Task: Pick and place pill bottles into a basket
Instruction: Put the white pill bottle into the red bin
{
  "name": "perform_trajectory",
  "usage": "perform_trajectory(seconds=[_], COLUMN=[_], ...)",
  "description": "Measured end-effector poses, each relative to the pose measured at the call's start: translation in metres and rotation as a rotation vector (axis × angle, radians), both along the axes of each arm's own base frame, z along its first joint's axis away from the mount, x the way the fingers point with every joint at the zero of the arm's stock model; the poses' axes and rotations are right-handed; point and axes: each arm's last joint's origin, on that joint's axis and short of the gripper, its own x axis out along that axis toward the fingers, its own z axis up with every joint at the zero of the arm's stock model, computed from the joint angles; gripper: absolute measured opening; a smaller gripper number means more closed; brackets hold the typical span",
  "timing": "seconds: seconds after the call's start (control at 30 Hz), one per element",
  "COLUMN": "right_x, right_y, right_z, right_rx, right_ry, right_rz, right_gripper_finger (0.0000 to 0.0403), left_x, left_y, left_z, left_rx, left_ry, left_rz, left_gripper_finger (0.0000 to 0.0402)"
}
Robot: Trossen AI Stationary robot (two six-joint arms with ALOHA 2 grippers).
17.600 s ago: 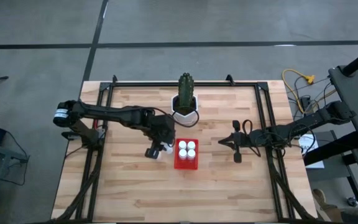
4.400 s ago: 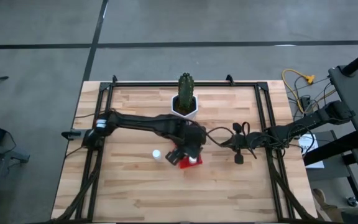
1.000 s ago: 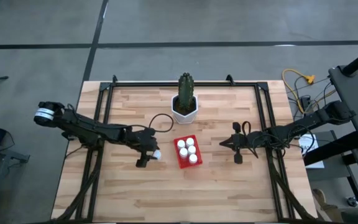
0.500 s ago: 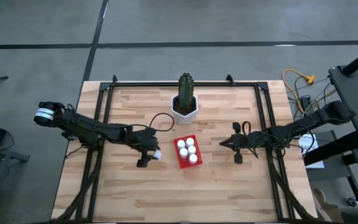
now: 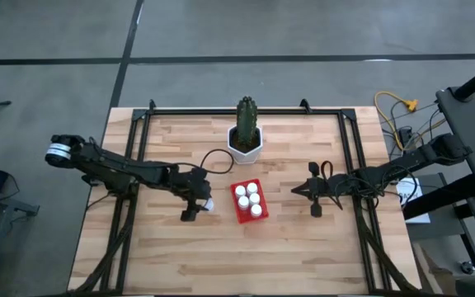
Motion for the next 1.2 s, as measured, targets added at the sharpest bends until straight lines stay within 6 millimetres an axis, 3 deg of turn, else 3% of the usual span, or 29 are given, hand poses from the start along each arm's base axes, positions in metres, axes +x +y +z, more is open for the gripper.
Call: perform_trajectory(seconds=[0.67,1.2], right_x=[0.0,-0.003], right_y=[0.0,-0.001], right_z=[-0.001,-0.005], right_rx=[-0.004,-0.003], right_ry=[0.006,0.017], right_rz=[0.003,0.001], right_gripper_finger=[0.0008,0.0008], left_x=[0.017,0.021], left_y=[-0.003,-0.003], left_z=[-0.012,-0.004], left_rx=[-0.001,0.0], left_ry=[0.121,0.16], left_rz=[-0.011,-0.004], left_gripper_finger=[0.0212,0.0212])
